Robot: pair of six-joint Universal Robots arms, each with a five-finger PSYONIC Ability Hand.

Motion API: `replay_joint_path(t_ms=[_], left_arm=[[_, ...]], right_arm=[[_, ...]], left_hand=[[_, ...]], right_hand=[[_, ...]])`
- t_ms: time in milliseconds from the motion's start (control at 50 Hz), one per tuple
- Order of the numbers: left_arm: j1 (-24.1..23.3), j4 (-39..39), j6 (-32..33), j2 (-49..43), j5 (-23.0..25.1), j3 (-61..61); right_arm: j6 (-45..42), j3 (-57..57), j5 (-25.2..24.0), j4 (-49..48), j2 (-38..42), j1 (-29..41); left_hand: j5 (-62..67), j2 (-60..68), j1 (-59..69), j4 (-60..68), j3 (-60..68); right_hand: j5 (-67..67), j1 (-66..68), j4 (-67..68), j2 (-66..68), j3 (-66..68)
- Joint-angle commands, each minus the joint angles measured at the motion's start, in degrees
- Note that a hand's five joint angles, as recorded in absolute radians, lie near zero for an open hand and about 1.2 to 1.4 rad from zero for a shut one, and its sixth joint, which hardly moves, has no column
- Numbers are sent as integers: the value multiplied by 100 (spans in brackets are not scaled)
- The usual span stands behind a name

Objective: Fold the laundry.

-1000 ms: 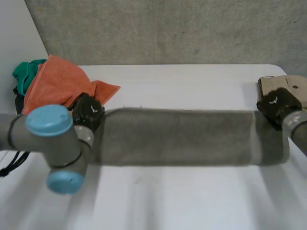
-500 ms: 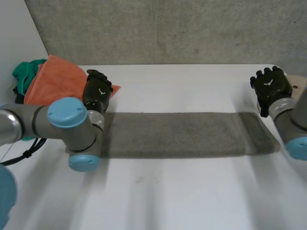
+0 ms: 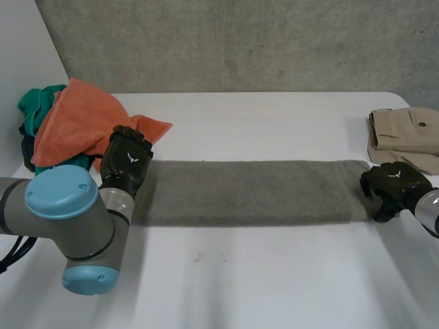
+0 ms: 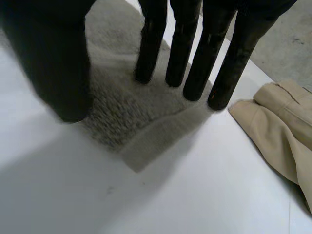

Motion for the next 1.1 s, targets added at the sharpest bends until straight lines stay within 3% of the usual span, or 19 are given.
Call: replay_joint_path(t_ms=[20,160,280,360,460,480,500,600,620,780,980,1000,1080,1100], left_arm=[[-12,0,7,100,-22,-2],[-30,0,7,311,-22,-55],[-30,0,-2,434,-40,-143],[-21,-9,-19,513,-40,-213],[-4,-9,-204,549,-40,-257],[-12,-9,-256,549,-49,-266],[-12,-9,-292,549,-49,-266],[-30,-44,-380,549,-49,-319],[-30,-44,-380,558,-49,-345],[-12,-44,-380,566,-31,-380],[-39,-44,-380,575,-40,-398],[-47,-44,-380,575,-40,-389],[-39,-44,-380,593,-49,-389],[-39,-44,-380,601,-49,-389]], right_arm=[[-65,-89,302,-398,133,-220],[-126,-19,321,-372,1,-659],[-855,87,189,-354,-324,-1591],[-1409,60,163,-337,-359,-1741],[-1436,60,-22,-310,-518,-1671],[-1410,60,-153,-293,-527,-1679],[-1401,78,-232,-293,-527,-1679],[-1348,34,-628,-284,-465,-1723],[-1383,43,-716,-267,-448,-1723],[-1664,-27,-743,-231,-71,-1723],[-1911,-308,-699,-284,493,-1723],[-1911,-335,-699,-284,519,-1732],[-1841,-493,-716,-293,686,-1732],[-1814,-554,-708,-301,721,-1732]], left_hand=[[-265,-174,-71,-173,-227],[-265,-174,-71,-173,-227],[-265,-174,-71,-173,-227],[-265,-174,-71,-173,-227],[-265,-174,-71,-173,-227],[-265,-174,-71,-173,-227],[-265,-174,-71,-173,-227],[-265,-174,-71,-173,-227],[-265,-174,-71,-173,-227],[-265,-174,-71,-173,-227],[-265,-174,-71,-173,-227],[-265,-174,-71,-173,-227],[-265,-174,-71,-173,-227],[-265,-174,-71,-173,-227]], right_hand=[[3536,3514,3343,3189,3219],[3536,3514,3343,3189,3219],[3536,3514,3343,3189,3219],[3536,3514,3343,3189,3219],[3409,3387,3216,3062,3092],[1126,1104,933,779,809],[570,548,378,223,253],[-5,-27,-198,-352,-322],[-657,-678,-849,-1004,-974],[-1353,-1375,-1545,-1700,-1670],[-666,-688,-859,-1013,-983],[-314,-335,-506,-660,-631],[3527,3505,3335,3180,3210],[3536,3514,3343,3189,3219]])
